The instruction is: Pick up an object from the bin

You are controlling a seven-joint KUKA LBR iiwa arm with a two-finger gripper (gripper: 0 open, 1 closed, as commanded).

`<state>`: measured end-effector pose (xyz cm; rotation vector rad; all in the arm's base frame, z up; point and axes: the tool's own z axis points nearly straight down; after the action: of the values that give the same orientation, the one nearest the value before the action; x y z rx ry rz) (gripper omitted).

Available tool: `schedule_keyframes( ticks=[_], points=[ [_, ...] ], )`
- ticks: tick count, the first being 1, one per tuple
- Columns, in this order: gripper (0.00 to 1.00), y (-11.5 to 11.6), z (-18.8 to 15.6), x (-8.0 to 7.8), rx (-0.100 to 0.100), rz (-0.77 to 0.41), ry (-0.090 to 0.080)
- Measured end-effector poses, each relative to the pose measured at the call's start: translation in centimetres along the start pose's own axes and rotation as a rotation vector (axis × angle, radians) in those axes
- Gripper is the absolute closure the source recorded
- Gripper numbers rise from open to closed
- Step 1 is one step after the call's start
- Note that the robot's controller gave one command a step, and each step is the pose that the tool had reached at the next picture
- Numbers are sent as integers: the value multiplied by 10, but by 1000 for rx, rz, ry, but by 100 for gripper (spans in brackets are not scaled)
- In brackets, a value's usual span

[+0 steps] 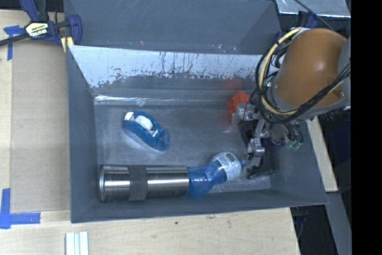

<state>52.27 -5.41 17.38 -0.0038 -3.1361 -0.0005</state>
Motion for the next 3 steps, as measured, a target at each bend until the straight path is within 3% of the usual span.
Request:
schedule_keyframes(
  ticks=[1,2,3],
  points=[
    [0,0,-5,-2,1,-2,-9],
    [0,35,69,31,1,-29,-5],
    [100,8,82,25,3,52,-13]
  ],
)
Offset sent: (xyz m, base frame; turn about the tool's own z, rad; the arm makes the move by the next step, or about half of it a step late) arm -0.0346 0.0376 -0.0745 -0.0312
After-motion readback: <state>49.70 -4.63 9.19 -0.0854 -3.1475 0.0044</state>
